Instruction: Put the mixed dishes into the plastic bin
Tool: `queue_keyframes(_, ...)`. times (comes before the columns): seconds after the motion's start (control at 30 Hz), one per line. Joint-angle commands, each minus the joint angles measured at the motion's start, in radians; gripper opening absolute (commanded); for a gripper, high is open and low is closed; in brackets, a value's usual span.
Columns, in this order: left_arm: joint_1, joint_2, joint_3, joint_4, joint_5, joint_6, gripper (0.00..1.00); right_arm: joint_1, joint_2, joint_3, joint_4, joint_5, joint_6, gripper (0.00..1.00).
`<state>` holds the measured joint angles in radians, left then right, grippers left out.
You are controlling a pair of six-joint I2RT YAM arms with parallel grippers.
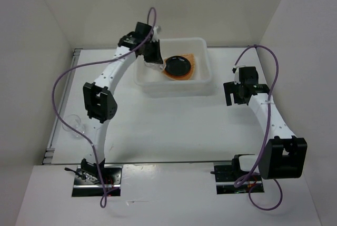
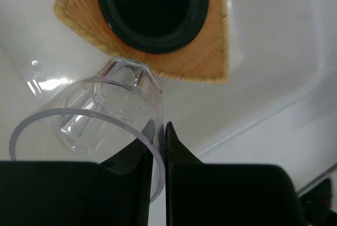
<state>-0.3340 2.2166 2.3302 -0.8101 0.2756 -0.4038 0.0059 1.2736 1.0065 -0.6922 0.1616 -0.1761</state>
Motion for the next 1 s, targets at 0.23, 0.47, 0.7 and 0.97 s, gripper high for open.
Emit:
queue_keyframes(0.23, -0.091, 0.133, 0.103, -0.162, -0.483, 0.030, 0.00, -0.006, -0.048, -0.002, 0.051, 0.010, 0.009, 0.96)
queue_keyframes(0.47, -0.091, 0.215, 0.083, -0.185, -0.474, 0.020, 0.08, -0.006, -0.048, -0.002, 0.051, 0.019, 0.009, 0.96)
queue_keyframes(0.7, -0.091, 0.204, 0.093, -0.195, -0.464, 0.020, 0.40, -0.006, -0.048, -0.002, 0.051, 0.019, 0.009, 0.96)
queue_keyframes(0.97, -0.100, 0.031, 0.207, -0.234, -0.576, 0.002, 0.78, -0.006, -0.048, -0.002, 0.051, 0.019, 0.009, 0.96)
